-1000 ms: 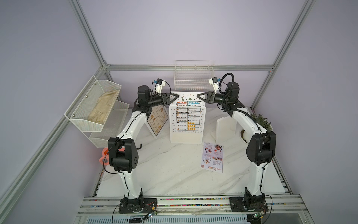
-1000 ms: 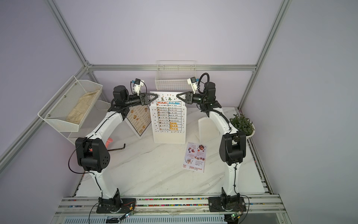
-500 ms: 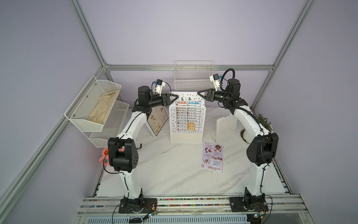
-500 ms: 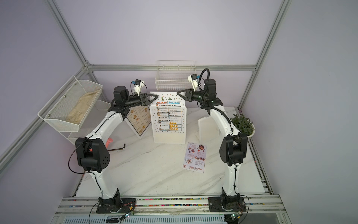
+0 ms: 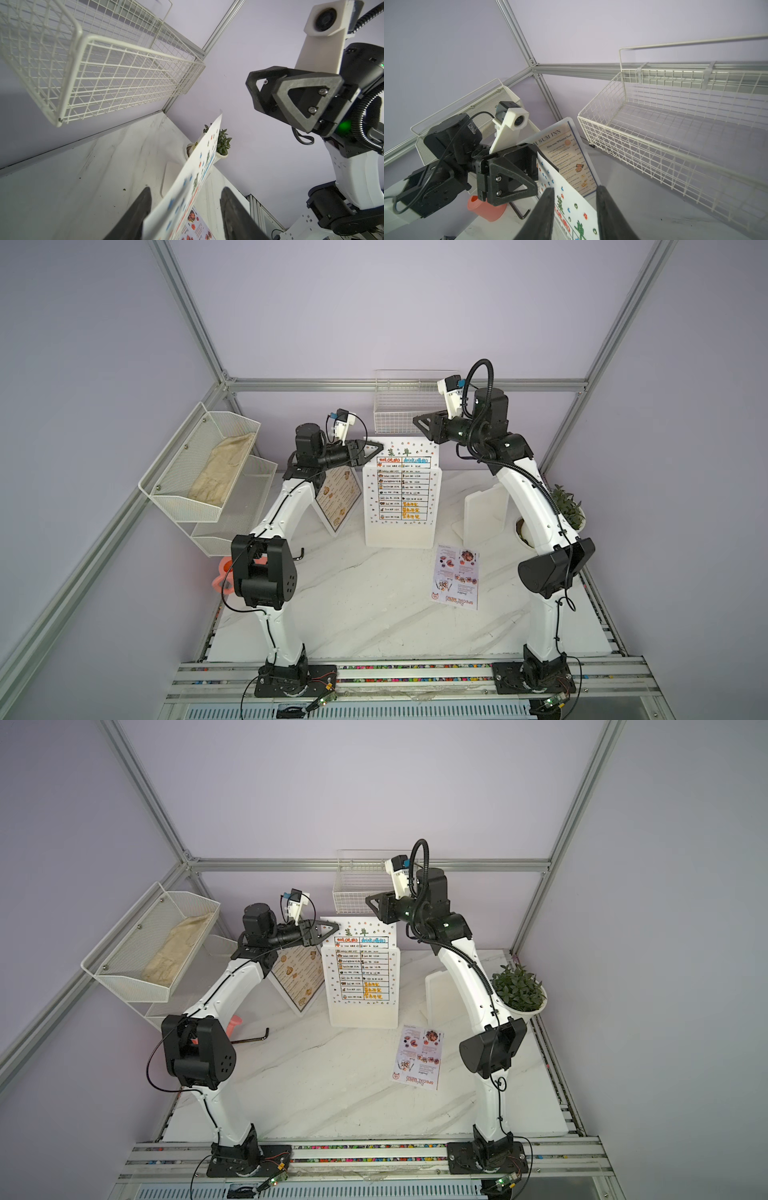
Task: Insert the menus into the narrow rack
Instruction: Insert the menu into the narrow rack.
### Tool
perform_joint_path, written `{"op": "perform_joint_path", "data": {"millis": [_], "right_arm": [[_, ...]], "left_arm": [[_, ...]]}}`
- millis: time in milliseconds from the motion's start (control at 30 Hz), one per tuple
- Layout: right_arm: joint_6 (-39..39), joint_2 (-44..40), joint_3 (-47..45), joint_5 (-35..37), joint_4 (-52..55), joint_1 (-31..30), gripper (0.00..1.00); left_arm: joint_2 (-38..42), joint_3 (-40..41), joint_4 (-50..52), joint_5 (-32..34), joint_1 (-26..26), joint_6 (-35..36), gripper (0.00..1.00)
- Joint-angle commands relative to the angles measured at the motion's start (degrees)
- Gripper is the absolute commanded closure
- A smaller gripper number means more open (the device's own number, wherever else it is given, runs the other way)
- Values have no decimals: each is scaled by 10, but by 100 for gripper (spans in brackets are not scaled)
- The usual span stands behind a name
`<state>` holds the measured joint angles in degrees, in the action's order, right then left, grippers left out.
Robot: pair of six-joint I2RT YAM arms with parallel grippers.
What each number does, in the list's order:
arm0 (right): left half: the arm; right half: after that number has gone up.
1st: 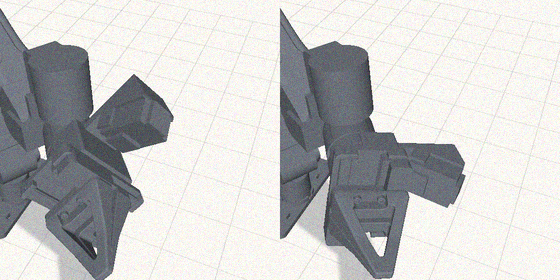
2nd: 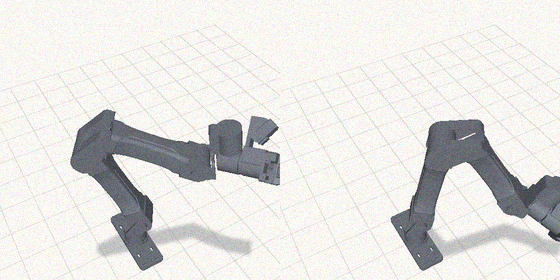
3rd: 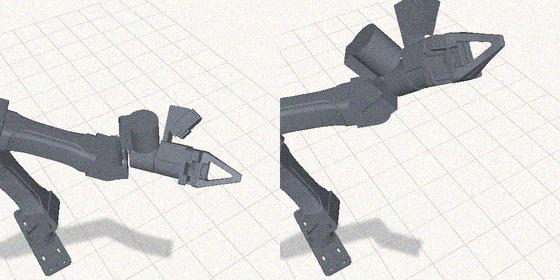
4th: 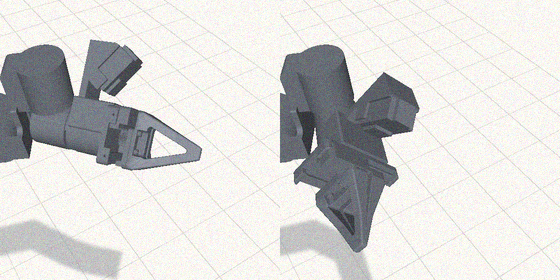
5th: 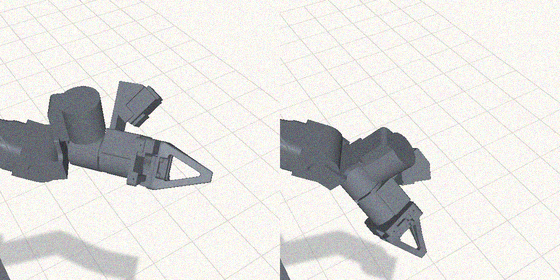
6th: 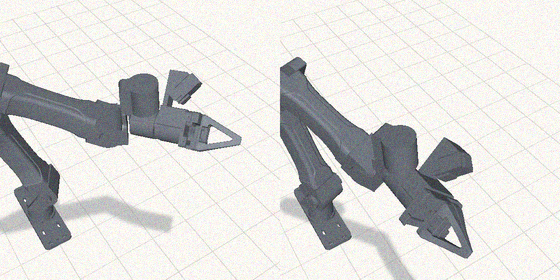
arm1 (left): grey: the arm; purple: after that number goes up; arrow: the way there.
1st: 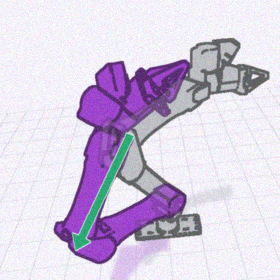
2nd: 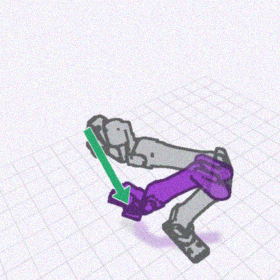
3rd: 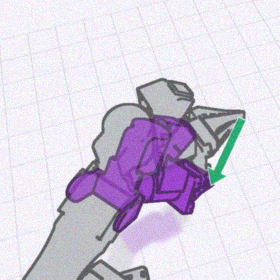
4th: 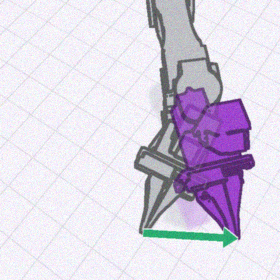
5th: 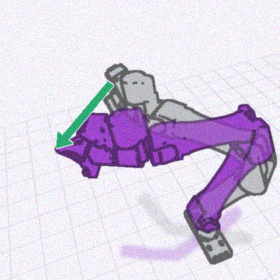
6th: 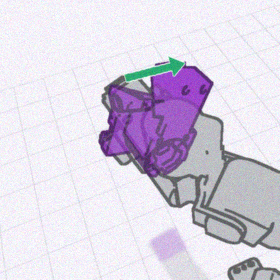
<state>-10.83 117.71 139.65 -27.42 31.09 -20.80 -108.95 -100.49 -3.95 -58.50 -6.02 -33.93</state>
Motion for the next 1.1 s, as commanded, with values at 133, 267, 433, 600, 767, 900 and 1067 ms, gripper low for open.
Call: {"op": "perform_joint_path", "data": {"millis": [133, 267, 433, 600, 767, 900, 1067], "right_arm": [[7, 49, 76, 74, 71, -21, 63], [-7, 60, 89, 84, 67, -28, 63], [-14, 68, 98, 85, 67, -35, 63], [-10, 71, 102, 84, 71, -41, 63], [-6, 76, 113, 85, 78, -49, 63], [2, 86, 123, 96, 94, -52, 62], [14, 87, 123, 114, 114, -56, 64]], "left_arm": [[32, -42, -52, -28, -2, -27, 47], [35, -49, -59, -31, -2, -32, 47], [37, -58, -62, -34, -1, -36, 47], [43, -51, -65, -36, -2, -35, 47], [45, -49, -66, -37, -1, -36, 47], [49, -43, -70, -37, -1, -37, 47], [50, -37, -74, -39, -2, -39, 47]]}}
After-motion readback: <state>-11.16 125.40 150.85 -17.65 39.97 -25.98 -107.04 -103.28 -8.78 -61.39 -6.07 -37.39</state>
